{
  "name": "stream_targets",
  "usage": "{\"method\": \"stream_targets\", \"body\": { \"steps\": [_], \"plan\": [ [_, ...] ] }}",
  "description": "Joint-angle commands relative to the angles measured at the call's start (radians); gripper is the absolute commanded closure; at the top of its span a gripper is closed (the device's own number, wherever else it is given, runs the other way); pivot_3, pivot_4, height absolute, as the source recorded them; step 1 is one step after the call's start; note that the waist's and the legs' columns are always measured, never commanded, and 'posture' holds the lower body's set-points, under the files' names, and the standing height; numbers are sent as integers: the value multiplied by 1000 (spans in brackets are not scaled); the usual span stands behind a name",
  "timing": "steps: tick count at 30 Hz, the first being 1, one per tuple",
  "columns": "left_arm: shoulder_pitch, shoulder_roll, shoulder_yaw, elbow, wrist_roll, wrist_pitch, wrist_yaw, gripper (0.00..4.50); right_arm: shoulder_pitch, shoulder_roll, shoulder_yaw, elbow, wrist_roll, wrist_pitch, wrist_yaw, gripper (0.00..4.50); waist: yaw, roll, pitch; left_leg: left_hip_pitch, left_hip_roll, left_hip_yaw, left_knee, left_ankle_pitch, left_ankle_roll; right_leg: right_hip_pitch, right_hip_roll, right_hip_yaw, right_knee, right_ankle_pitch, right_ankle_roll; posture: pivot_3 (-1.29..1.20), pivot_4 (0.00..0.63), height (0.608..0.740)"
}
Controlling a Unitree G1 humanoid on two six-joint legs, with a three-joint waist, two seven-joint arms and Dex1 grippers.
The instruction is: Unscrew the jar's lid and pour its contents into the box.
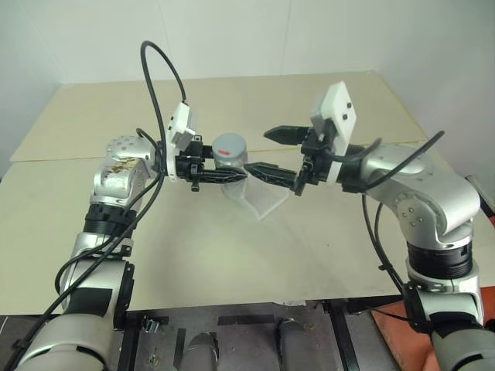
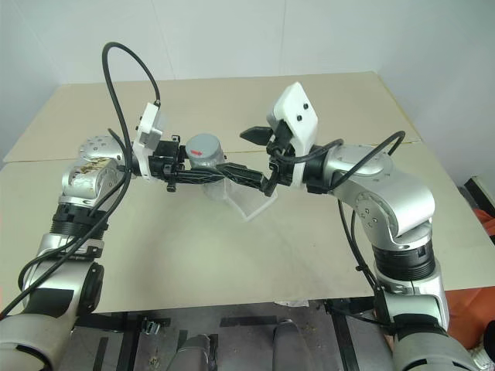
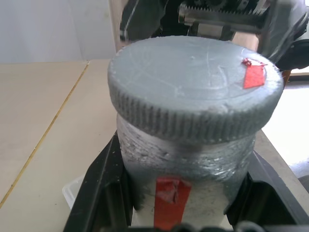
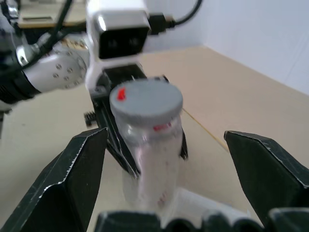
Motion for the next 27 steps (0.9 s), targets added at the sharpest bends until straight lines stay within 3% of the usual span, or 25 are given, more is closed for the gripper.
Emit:
{"method": "stream_targets", "body": {
  "steps": [1, 10, 27],
  "plan": [
    [-12, 7, 13, -27, -10, -9, -4, 2548, -38, 23, -8, -36, 9, 8, -28, 21, 1, 0, 0, 0, 0, 0, 0, 0, 0, 0, 0, 0, 0, 0, 0, 0, 150, 740],
    [-8, 2, 12, -40, -15, 1, 0, 2548, -84, 95, 72, 2, -47, 8, -81, 21, 0, 0, 0, 0, 0, 0, 0, 0, 0, 0, 0, 0, 0, 0, 0, 0, 150, 740],
    [5, 10, 14, -56, -14, 0, 0, 2548, -114, 146, 101, 56, -95, 5, -75, 21, 0, 0, 0, 0, 0, 0, 0, 0, 0, 0, 0, 0, 0, 0, 0, 0, 150, 740]
  ]
}}
